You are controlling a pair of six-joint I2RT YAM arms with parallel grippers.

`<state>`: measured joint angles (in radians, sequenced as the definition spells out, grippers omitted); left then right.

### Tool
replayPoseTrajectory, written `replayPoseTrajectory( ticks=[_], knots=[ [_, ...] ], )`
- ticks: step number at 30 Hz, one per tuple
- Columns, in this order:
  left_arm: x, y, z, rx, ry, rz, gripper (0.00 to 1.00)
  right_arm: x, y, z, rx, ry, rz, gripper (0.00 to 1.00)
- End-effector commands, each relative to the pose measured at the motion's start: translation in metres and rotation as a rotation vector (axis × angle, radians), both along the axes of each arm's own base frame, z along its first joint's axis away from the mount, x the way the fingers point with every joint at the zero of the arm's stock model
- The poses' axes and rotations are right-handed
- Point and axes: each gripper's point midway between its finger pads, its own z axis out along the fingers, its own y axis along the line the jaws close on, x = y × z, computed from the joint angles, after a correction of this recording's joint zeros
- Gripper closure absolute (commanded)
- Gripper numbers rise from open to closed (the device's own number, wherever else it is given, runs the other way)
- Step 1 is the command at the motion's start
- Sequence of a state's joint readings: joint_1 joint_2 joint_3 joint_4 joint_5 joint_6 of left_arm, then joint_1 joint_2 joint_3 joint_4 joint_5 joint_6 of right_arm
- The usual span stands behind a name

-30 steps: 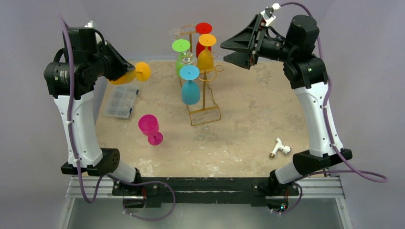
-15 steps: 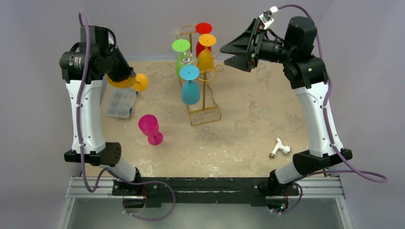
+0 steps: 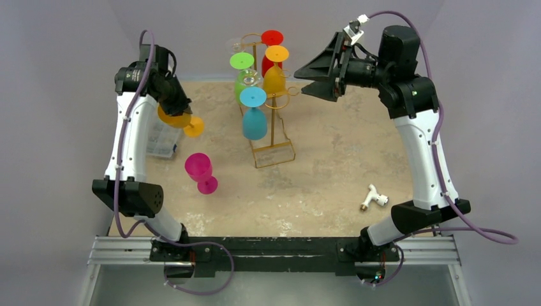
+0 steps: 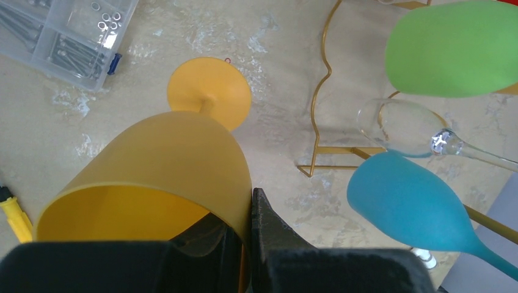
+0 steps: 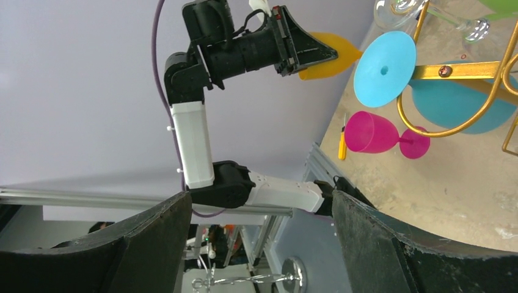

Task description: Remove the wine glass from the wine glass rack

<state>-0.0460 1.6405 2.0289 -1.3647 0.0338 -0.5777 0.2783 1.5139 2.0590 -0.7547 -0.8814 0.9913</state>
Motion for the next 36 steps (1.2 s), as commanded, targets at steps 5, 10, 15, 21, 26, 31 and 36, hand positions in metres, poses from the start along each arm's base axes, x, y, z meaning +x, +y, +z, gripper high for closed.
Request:
replayPoseTrajectory(
  ticks=[5, 10, 15, 21, 26, 31, 36],
  knots=[
    [0.026, 0.007, -0.031, 0.04, -0.013, -0.007, 1.0, -0.01, -0.008, 0.008, -0.018, -0.059, 0.002, 0.17],
    [0.028, 0.006, -0.056, 0.049, 0.021, -0.017, 1.0, -0.009, -0.01, 0.006, -0.022, -0.054, -0.002, 0.17],
    [0.029, 0.002, -0.072, 0.058, 0.043, -0.039, 1.0, -0.006, -0.014, 0.007, -0.021, -0.05, -0.005, 0.17],
    [0.022, 0.004, -0.092, 0.093, 0.103, -0.045, 1.0, 0.0, -0.018, 0.011, -0.015, -0.055, -0.01, 0.17],
    [0.014, 0.004, -0.11, 0.112, 0.151, -0.06, 1.0, 0.004, -0.022, 0.01, -0.015, -0.051, -0.017, 0.17],
    [0.006, 0.002, -0.124, 0.136, 0.189, -0.081, 1.0, 0.007, -0.027, 0.008, -0.018, -0.051, -0.028, 0.17],
    [0.003, -0.001, -0.131, 0.141, 0.204, -0.095, 1.0, 0.007, -0.033, 0.007, -0.021, -0.057, -0.038, 0.17]
  ],
)
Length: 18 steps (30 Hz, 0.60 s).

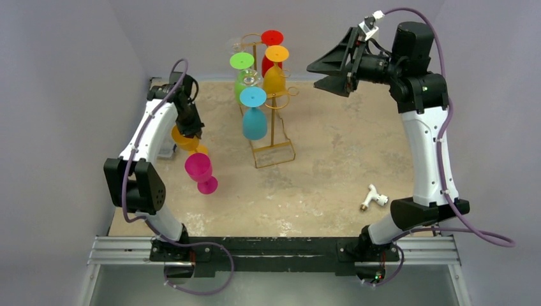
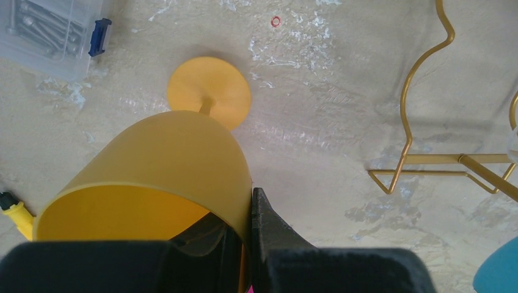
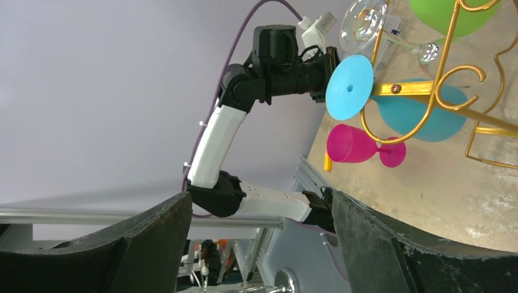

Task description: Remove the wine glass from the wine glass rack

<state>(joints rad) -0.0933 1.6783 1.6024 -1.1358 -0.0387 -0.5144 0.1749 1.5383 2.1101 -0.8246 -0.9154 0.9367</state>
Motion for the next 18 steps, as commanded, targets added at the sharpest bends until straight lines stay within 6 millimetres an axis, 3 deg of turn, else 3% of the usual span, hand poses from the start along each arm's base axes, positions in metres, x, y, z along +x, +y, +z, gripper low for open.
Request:
replayPoseTrajectory(
  ticks=[1, 6, 13, 18],
  knots=[
    [0.005, 0.0, -0.003, 0.031, -0.022, -0.034, 1.0, -0.011, -0.004, 0.008, 0.001, -0.05, 0.024, 0.17],
    [0.003, 0.0, -0.01, 0.043, -0.001, -0.036, 0.99, -0.013, -0.007, 0.006, -0.004, -0.05, 0.02, 0.17],
    [-0.003, -0.003, -0.011, 0.045, -0.027, -0.058, 0.67, -0.013, -0.009, 0.005, -0.01, -0.048, 0.014, 0.17],
    [-0.004, -0.002, -0.007, 0.053, -0.039, -0.07, 0.6, -0.012, -0.009, 0.004, -0.012, -0.049, 0.013, 0.17]
  ],
)
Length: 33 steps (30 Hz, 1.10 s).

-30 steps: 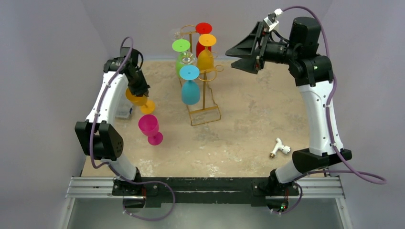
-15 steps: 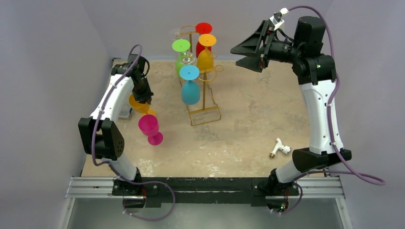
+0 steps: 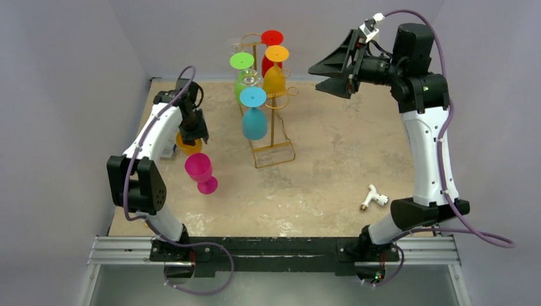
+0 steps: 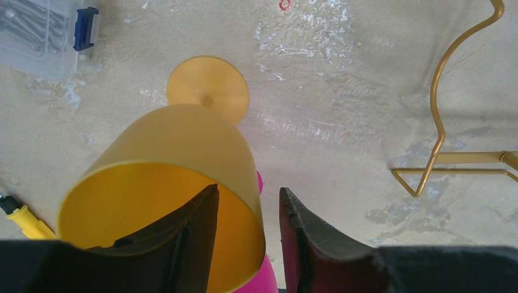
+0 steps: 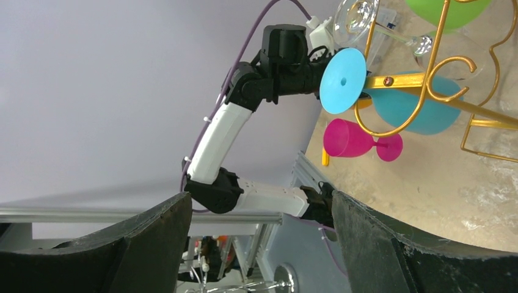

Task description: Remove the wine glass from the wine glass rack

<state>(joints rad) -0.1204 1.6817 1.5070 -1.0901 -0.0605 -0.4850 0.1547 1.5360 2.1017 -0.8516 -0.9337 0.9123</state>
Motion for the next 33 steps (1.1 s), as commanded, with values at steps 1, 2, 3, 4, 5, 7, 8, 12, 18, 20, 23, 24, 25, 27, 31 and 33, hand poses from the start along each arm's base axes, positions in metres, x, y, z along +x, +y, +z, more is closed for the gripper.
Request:
replayPoseTrajectory(
  ticks=[1, 2, 3, 4, 5, 7, 8, 12, 18, 20, 23, 24, 25, 27, 31, 33],
  knots=[
    [0.007, 0.002, 0.023, 0.018, -0.094, -0.025, 0.59, -0.012, -0.003, 0.011, -0.001, -0.062, 0.01, 0.17],
    [0.007, 0.002, 0.025, 0.018, -0.098, -0.027, 0.58, -0.012, -0.003, 0.011, -0.001, -0.062, 0.009, 0.17],
    [0.008, 0.002, 0.029, 0.017, -0.109, -0.027, 0.57, -0.012, -0.004, 0.011, 0.0, -0.062, 0.007, 0.17],
    [0.008, 0.002, 0.034, 0.018, -0.119, -0.028, 0.56, -0.012, -0.004, 0.011, 0.0, -0.062, 0.007, 0.17],
    [0.009, 0.002, 0.038, 0.017, -0.13, -0.03, 0.54, -0.012, -0.004, 0.011, 0.0, -0.062, 0.007, 0.17],
    [0.011, 0.002, 0.052, 0.021, -0.164, -0.036, 0.5, -0.011, -0.004, 0.011, 0.0, -0.062, 0.005, 0.17],
    [0.011, 0.003, 0.058, 0.023, -0.177, -0.037, 0.48, -0.011, -0.004, 0.011, 0.0, -0.062, 0.004, 0.17],
    [0.011, 0.007, 0.086, 0.038, -0.24, -0.047, 0.4, -0.011, -0.004, 0.012, -0.001, -0.063, 0.003, 0.17],
    [0.001, 0.011, 0.118, 0.052, -0.31, -0.051, 0.29, -0.01, -0.004, 0.013, 0.001, -0.062, -0.002, 0.17],
    [-0.003, 0.013, 0.127, 0.054, -0.328, -0.046, 0.24, -0.01, -0.004, 0.013, 0.001, -0.063, -0.002, 0.17],
    [-0.009, 0.013, 0.14, 0.046, -0.357, -0.037, 0.12, -0.009, -0.004, 0.014, 0.003, -0.061, -0.004, 0.17],
    [-0.011, 0.013, 0.146, 0.041, -0.372, -0.034, 0.07, -0.009, -0.004, 0.014, 0.003, -0.061, -0.005, 0.17],
    [-0.014, 0.013, 0.152, 0.036, -0.384, -0.03, 0.04, -0.01, -0.004, 0.015, 0.004, -0.062, -0.007, 0.17],
    [-0.018, 0.012, 0.162, 0.023, -0.408, -0.025, 0.0, -0.01, -0.004, 0.014, 0.004, -0.059, -0.007, 0.17],
    [-0.027, 0.01, 0.183, -0.004, -0.458, -0.019, 0.0, -0.011, -0.005, 0.012, 0.004, -0.055, -0.009, 0.17],
    [-0.031, 0.006, 0.195, -0.032, -0.485, -0.024, 0.0, -0.011, -0.005, 0.012, 0.008, -0.052, -0.011, 0.17]
  ],
)
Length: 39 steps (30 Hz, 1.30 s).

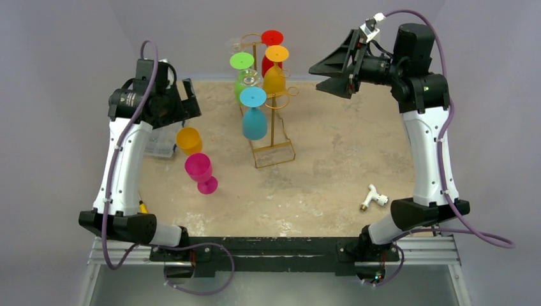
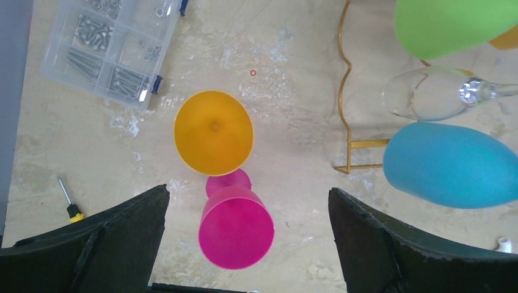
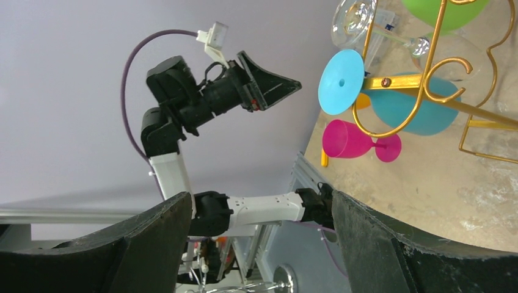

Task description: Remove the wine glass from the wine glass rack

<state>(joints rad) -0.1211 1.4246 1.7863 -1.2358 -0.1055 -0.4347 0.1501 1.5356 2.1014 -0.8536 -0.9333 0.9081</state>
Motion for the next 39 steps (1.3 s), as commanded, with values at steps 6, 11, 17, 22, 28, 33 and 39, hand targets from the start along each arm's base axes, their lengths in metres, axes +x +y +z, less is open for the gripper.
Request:
replayPoseTrajectory(
  ticks=[6, 11, 17, 22, 28, 33, 39],
  knots=[
    [-0.019, -0.021, 0.077, -0.139, -0.204, -0.052, 0.01, -0.009, -0.002, 0.014, 0.039, -0.04, -0.012, 0.17],
    [-0.026, -0.048, 0.106, -0.266, -0.293, -0.163, 0.02, -0.006, 0.0, 0.012, 0.069, -0.021, -0.014, 0.17],
    [-0.038, -0.077, 0.13, -0.401, -0.387, -0.295, 0.03, -0.004, 0.001, -0.001, 0.082, 0.027, -0.018, 0.17],
    [-0.048, -0.097, 0.144, -0.509, -0.426, -0.39, 0.03, -0.003, 0.001, -0.017, 0.071, 0.086, -0.024, 0.14],
    [-0.056, -0.126, 0.157, -0.682, -0.465, -0.491, 0.03, -0.006, -0.006, -0.042, -0.002, 0.138, -0.08, 0.01],
    [-0.048, -0.145, 0.156, -0.752, -0.465, -0.506, 0.06, -0.009, -0.001, -0.056, 0.026, 0.19, -0.034, 0.04],
    [-0.026, -0.148, 0.151, -0.802, -0.471, -0.423, 0.15, -0.012, 0.002, -0.061, 0.049, 0.179, 0.006, 0.08]
  ],
)
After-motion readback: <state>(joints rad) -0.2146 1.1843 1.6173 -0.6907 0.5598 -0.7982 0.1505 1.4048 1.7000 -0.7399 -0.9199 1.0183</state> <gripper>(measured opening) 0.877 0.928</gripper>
